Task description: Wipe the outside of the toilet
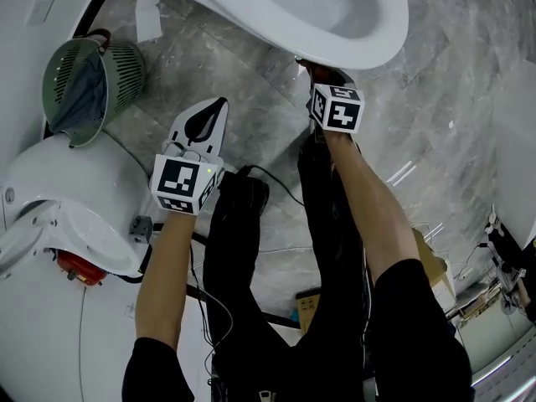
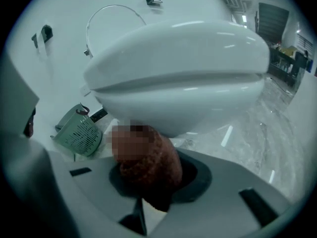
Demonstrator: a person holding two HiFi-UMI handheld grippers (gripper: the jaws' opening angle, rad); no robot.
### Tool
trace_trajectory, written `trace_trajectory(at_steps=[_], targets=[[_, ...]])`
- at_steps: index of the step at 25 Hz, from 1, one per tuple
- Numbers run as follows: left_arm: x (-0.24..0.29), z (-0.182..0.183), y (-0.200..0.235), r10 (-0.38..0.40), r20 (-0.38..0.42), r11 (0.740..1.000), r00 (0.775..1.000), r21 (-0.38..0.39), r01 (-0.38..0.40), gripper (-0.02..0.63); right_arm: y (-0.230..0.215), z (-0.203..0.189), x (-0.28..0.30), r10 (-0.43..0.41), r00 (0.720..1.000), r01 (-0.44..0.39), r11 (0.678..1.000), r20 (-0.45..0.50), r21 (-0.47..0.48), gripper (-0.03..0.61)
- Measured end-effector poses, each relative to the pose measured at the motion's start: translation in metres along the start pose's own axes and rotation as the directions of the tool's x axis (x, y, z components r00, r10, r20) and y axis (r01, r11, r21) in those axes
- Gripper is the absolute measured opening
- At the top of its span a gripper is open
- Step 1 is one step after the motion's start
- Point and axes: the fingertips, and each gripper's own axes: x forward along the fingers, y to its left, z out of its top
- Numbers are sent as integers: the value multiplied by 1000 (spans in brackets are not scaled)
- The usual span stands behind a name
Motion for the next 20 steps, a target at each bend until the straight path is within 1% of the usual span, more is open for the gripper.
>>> trace_trajectory(at_steps=[5,8,10,11,13,15,17,20], targets=[[10,14,-16,22,-1,1000,1000,7,-22,8,-50,-3,-14,-35,999,34,999,-27,-36,78],[18,23,-27,38,2,999,999,-3,-38,8,-78,1,-21,-52,998,51,998,-33,-26,78],[22,28,-33,51,1,998,999,-29,-51,8,-97,7,-25,-60,998,60,998,-31,-7,78],[23,30,-35,61,1,997,998,-57,-61,8,-107,10,-27,-63,998,63,998,-28,6,78],[23,33,-37,90,7,986,996,-139,-88,8,-126,17,-33,-74,997,75,997,-24,32,80],[19,37,-36,134,11,967,991,-222,-128,8,-146,25,-43,-100,994,101,994,-36,44,80],[10,41,-36,184,2,944,983,-280,-176,8,-161,28,-55,-122,990,125,992,-67,36,81],[-7,51,-47,241,-14,911,971,-343,-231,8,-170,39,-85,-106,991,107,994,-83,14,81]])
